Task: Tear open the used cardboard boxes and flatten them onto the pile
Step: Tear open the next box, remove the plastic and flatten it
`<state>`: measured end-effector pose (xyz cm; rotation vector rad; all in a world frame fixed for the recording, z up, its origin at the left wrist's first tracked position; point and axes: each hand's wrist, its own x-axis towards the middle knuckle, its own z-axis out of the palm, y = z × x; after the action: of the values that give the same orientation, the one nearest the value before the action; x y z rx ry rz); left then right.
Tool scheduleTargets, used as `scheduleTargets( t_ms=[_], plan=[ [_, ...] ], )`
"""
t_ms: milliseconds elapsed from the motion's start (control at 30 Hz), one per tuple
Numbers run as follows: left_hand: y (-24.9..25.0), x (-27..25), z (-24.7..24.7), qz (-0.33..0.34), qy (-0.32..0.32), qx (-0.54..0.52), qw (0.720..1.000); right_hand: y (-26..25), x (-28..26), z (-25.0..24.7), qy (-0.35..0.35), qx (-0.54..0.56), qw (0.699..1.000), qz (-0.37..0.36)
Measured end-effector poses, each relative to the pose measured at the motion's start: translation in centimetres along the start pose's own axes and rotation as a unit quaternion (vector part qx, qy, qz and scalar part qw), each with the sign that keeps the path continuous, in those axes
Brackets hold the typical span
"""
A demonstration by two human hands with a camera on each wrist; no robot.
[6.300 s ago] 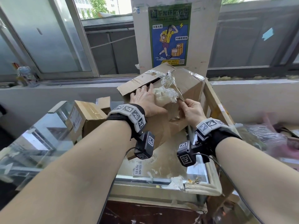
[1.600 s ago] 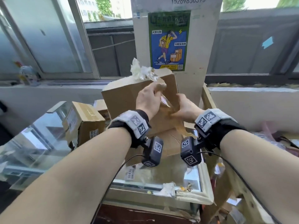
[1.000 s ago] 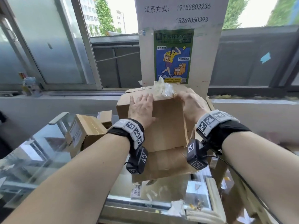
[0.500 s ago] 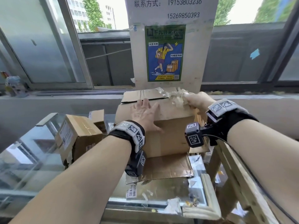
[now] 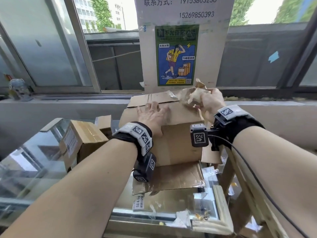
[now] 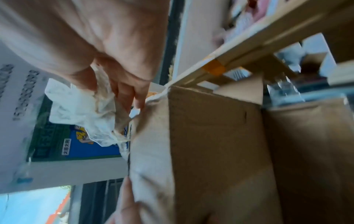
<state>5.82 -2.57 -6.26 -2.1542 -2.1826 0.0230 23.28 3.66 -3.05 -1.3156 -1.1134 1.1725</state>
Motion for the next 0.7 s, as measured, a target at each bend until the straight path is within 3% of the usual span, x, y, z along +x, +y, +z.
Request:
scheduleTargets(
  t_ms=[100,300,500,633,700],
  plan=[
    [0.1,0.3,-0.8,0.003,-0.016,0.004,1.000,-0.8,-0.6,-0.5,-0.054,0.208,0.975,0.059],
    [0.9,1.0,-2.6,0.108,-0.052,0.045,0.992,-1.2,-1.4,-2.4,-0.092,0.252,0.953,0.141],
    [1.8,0.8,-4.2,0.095,-0.048,-0.012,0.994,-1.3,-1.1,-2.8,-0.078,0.416,0.894,0.150],
    [5.4,1.0,-4.5,0.042,-0.074,-0.128,0.988,-1.1,-1.7,-3.0,-0.141,0.393,0.895,0.157],
    [6.8,0.6,-4.2,-0.004,-0.047,-0.141,0.989,-1.3,-2.1,-3.5,-0.179,0.297,0.923,0.169]
  ],
)
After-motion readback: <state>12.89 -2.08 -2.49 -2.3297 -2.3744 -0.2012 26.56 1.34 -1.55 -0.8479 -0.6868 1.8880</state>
